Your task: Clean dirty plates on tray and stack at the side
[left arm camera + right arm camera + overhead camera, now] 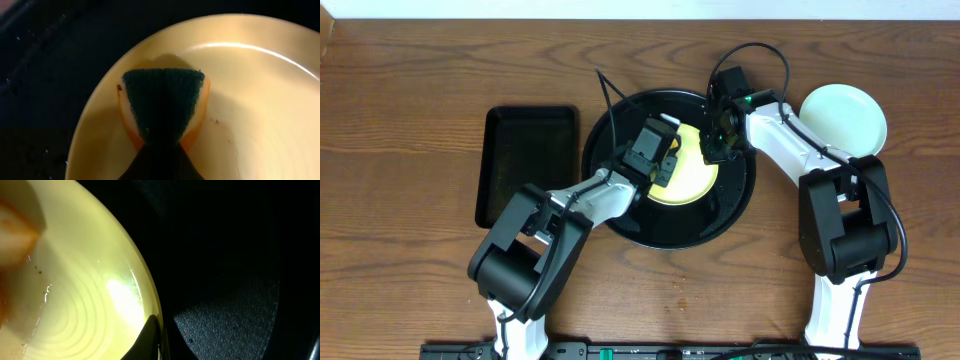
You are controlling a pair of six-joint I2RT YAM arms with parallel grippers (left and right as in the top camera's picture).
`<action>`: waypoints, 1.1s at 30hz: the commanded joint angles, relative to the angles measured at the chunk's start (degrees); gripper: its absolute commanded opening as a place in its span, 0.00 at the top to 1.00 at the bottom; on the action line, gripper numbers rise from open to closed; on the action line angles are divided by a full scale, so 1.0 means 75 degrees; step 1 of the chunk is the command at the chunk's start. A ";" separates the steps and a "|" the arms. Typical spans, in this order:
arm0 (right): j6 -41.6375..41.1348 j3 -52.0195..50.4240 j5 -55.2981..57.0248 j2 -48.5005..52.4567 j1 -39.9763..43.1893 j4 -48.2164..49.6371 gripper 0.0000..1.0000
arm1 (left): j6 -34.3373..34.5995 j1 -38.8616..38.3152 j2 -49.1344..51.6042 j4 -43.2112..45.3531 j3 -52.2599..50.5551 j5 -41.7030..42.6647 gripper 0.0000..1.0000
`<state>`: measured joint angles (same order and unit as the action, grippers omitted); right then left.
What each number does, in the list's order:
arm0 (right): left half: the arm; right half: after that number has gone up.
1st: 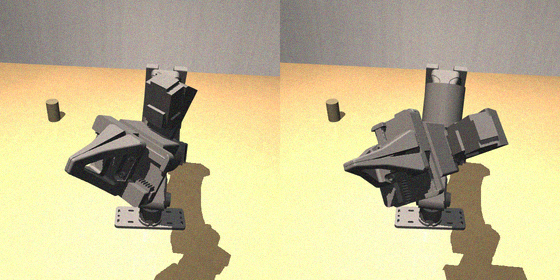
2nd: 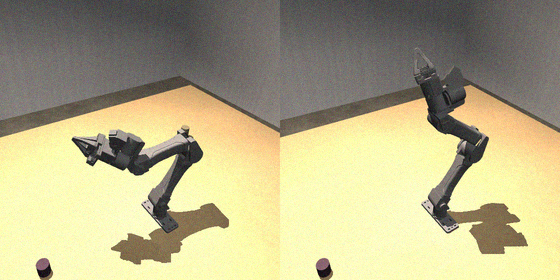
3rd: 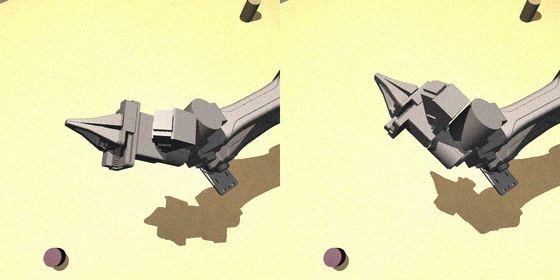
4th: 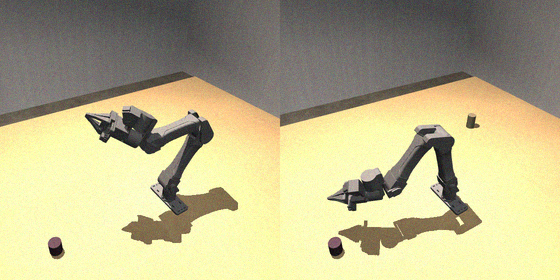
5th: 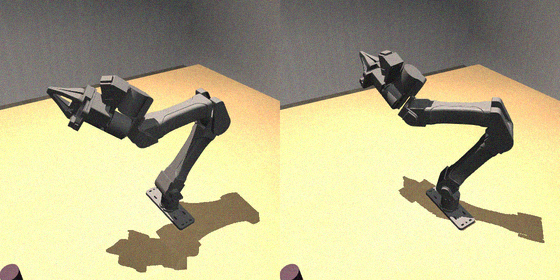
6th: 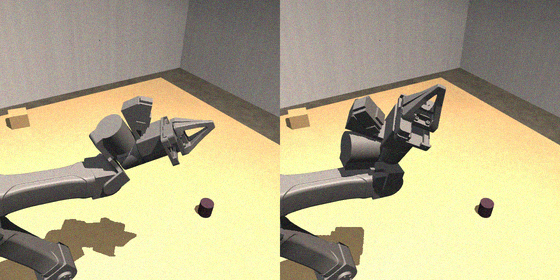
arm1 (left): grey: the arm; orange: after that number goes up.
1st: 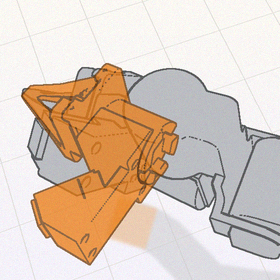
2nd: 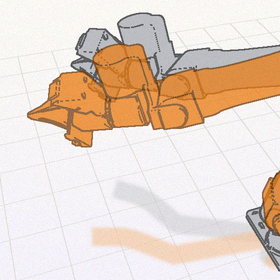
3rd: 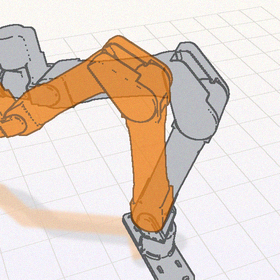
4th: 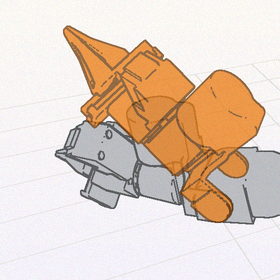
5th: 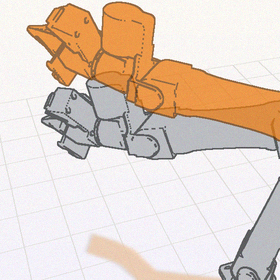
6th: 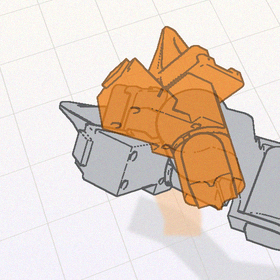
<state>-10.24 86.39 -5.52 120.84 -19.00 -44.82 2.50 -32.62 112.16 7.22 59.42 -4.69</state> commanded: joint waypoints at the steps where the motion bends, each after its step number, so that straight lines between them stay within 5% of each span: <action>1: 0.0029 -0.0108 0.0017 -0.0096 -0.0076 0.0044 0.99 | -0.0224 0.0396 0.0527 -0.0085 -0.0157 -0.0326 0.92; 12: 0.0026 -0.0108 0.0017 -0.0096 -0.0076 0.0061 0.99 | -0.0213 0.0632 0.0536 0.0551 -0.0157 0.0376 0.93; 22: 0.0029 -0.0108 0.0017 -0.0096 -0.0076 0.0061 0.99 | -0.0169 0.0624 0.0431 0.2678 -0.0154 0.0393 0.92; 33: 0.0029 -0.0108 0.0017 -0.0096 -0.0076 0.0064 0.99 | 0.0332 0.0697 -0.2232 0.2008 -0.0154 0.0277 0.92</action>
<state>-10.24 86.39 -5.52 120.84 -19.00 -44.60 4.05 -28.14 103.18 24.88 57.84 -0.99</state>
